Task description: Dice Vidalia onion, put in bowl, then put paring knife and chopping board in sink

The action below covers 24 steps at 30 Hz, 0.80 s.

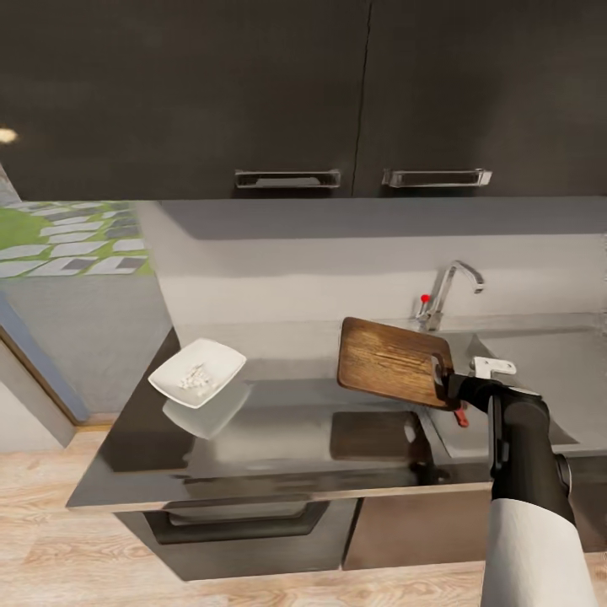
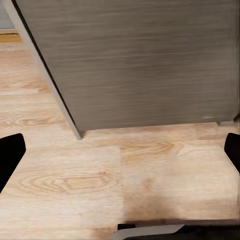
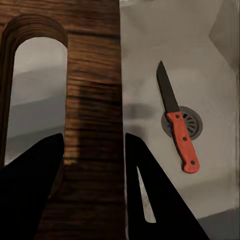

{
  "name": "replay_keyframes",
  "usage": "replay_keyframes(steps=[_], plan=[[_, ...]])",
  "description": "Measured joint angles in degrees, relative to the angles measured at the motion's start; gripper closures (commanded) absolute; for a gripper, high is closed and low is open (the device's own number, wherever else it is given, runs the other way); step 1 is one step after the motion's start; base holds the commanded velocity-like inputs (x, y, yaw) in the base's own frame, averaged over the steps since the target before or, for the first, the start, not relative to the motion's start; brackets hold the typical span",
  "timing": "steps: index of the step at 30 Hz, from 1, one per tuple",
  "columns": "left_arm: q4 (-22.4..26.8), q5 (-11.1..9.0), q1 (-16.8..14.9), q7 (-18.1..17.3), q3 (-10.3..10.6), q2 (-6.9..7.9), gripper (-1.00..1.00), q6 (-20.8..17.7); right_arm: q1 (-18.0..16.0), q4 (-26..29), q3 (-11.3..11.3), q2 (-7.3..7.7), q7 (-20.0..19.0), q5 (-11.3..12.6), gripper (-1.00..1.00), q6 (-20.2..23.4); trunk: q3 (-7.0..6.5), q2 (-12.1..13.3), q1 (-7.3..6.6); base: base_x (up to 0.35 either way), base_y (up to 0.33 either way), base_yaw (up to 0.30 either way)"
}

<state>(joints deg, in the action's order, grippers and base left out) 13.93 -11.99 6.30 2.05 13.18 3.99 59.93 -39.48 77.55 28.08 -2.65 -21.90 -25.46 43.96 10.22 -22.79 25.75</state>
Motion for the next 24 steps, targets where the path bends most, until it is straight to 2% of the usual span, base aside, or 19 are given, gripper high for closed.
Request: replay_keyframes(steps=[24], plan=[[0.0, 0.0, 0.0, 0.0, 0.0, 0.0, -1.0, 0.0, 0.0, -0.9, 0.0, 0.04, 0.1, -0.3, 1.0, -0.1, 0.0, 0.0, 0.0, 0.0, -0.304, 0.0]])
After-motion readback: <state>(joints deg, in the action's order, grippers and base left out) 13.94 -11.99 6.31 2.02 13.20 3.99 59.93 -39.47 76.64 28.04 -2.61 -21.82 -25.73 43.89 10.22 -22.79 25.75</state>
